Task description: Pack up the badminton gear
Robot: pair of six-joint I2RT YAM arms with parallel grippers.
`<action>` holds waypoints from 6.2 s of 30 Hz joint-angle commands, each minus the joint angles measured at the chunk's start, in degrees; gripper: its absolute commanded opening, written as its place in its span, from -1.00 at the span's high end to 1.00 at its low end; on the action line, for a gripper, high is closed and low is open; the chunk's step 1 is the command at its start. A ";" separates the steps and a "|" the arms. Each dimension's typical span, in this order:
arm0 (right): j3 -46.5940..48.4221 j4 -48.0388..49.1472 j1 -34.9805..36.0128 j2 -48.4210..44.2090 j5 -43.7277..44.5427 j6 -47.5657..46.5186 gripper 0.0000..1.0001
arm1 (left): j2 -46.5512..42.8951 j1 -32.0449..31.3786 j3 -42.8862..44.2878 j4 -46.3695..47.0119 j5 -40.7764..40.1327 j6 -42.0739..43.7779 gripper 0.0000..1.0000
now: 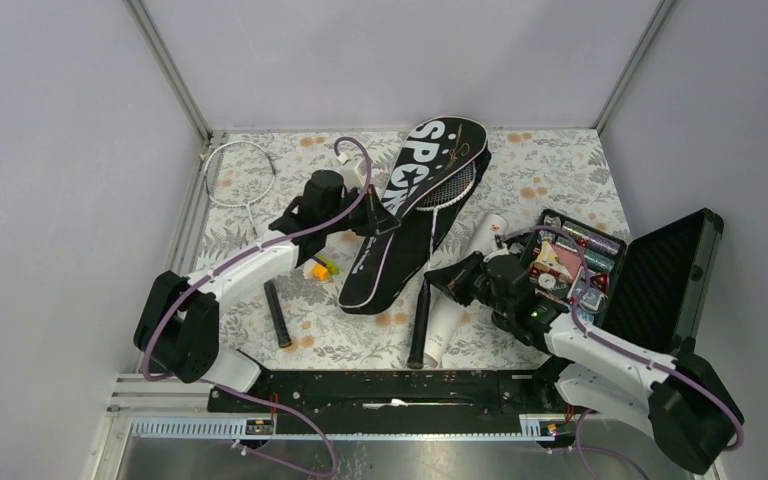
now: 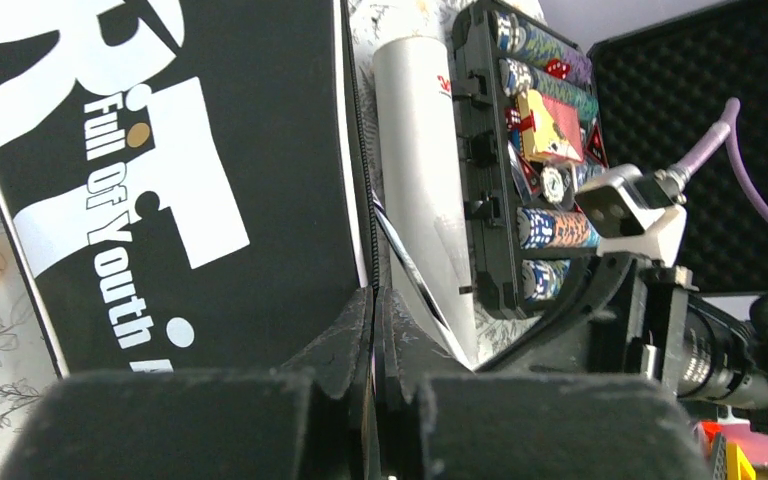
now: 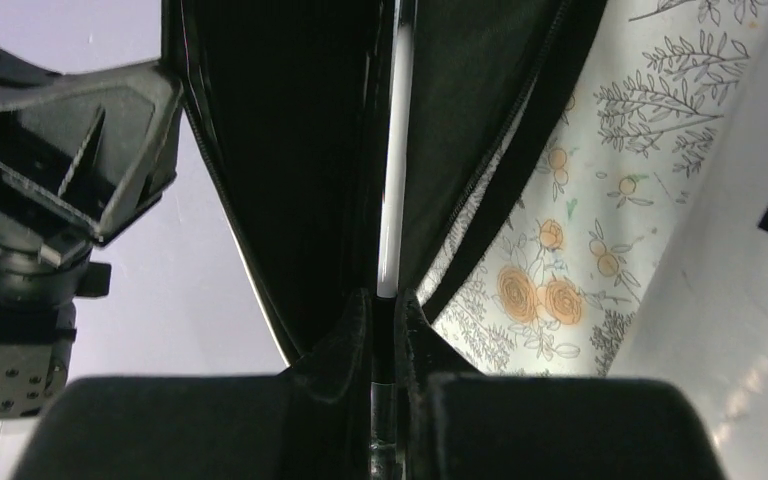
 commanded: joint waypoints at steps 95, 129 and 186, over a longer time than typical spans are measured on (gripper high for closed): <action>17.72 2.51 -7.43 3.87 7.29 -31.60 -0.05 | 10.99 41.96 3.96 -29.99 -18.42 13.25 0.22; 19.76 -1.32 -7.34 3.88 3.13 -28.18 -0.03 | 1.29 42.52 1.62 -31.67 -15.66 11.86 1.00; 20.75 29.12 12.44 29.15 7.62 -18.47 0.42 | -24.73 -6.33 -3.05 -26.10 -9.85 3.40 1.00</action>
